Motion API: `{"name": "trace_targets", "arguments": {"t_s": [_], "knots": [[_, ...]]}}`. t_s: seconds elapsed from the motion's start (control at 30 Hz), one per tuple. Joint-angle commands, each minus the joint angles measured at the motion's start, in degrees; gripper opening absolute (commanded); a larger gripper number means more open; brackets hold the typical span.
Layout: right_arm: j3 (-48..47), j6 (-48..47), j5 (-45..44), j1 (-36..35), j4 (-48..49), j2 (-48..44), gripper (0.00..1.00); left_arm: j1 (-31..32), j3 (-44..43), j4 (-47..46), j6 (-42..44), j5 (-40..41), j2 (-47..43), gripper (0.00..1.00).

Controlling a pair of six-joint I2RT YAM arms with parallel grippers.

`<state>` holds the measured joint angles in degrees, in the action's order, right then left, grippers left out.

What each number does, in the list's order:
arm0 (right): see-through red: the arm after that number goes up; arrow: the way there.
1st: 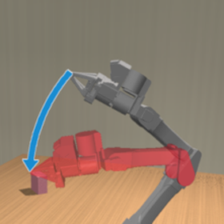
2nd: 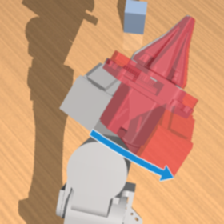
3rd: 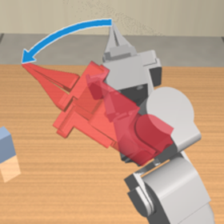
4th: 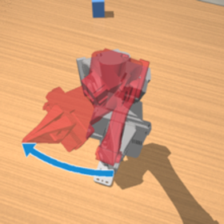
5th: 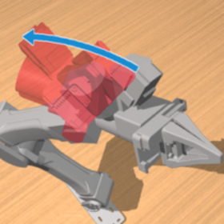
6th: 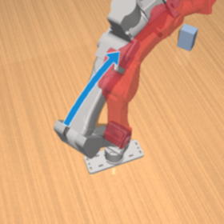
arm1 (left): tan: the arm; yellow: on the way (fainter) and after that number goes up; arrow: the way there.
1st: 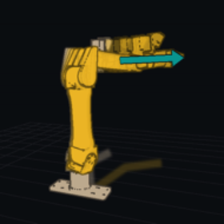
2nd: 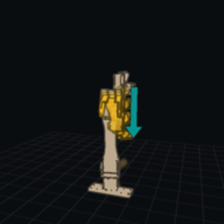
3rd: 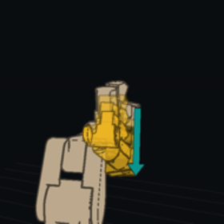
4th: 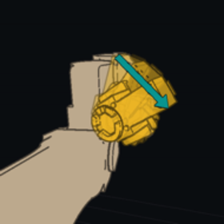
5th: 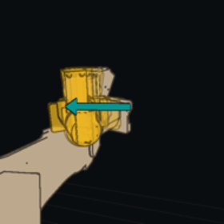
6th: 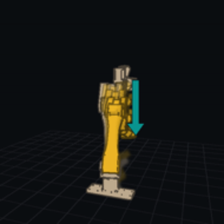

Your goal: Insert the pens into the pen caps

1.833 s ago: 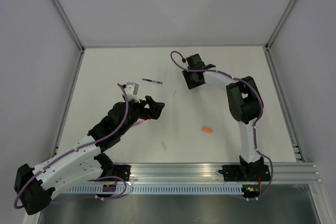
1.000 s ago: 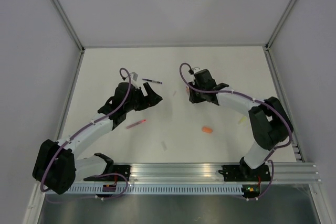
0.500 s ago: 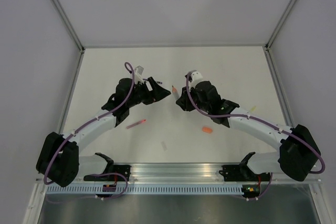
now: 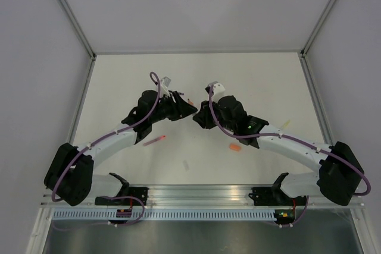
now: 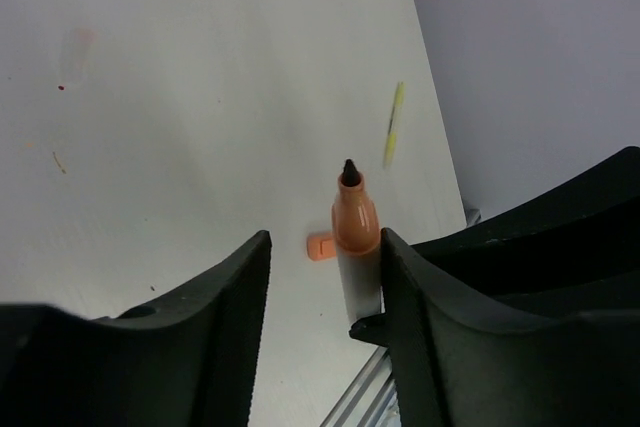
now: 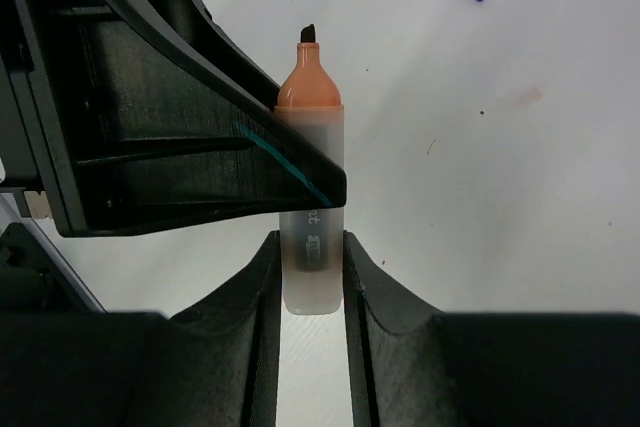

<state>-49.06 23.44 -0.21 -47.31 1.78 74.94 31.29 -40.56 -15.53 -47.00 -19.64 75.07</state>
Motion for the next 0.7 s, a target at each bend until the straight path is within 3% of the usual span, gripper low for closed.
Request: {"name": "trace_targets", "arguments": {"t_s": [0.0,0.07,0.1,0.13,0.23,0.27,0.37,0.53,0.67], "knots": [[0.4,1.1,-1.1,-0.5,4.3,-0.7,0.0,0.4,-1.0,-4.2,-1.0,-0.8,0.3,0.5],[0.5,0.6,0.0,-0.6,4.8,-0.4,0.0,0.4,-0.2,-6.3,-1.6,-2.7,0.3,0.33],[0.7,0.4,0.0,-0.6,5.1,-0.4,0.01,0.4,0.0,-7.4,-1.6,-2.7,0.3,0.33],[1.3,0.2,1.3,-0.6,5.3,-0.5,0.07,0.3,0.4,-8.7,-1.9,-4.8,0.3,0.21],[2.1,-0.4,4.1,-0.7,5.9,-1.6,0.25,0.3,1.1,-13.0,-2.0,-10.0,0.2,0.02],[3.1,-0.7,4.8,-0.7,6.0,-2.9,0.38,0.3,1.2,-14.5,-2.0,-11.5,-0.1,0.02],[6.2,-1.4,6.9,-0.7,6.2,-6.7,0.49,0.3,1.9,-17.6,-2.1,-18.1,-1.1,0.02],[10.9,-0.3,15.5,-0.5,11.2,-11.4,0.5,0.3,2.8,-23.2,-3.0,-26.2,-4.2,0.02],[13.5,1.6,19.4,-0.5,14.6,-14.6,0.42,0.3,4.3,-26.6,-3.7,-28.6,-7.0,0.02]]}}
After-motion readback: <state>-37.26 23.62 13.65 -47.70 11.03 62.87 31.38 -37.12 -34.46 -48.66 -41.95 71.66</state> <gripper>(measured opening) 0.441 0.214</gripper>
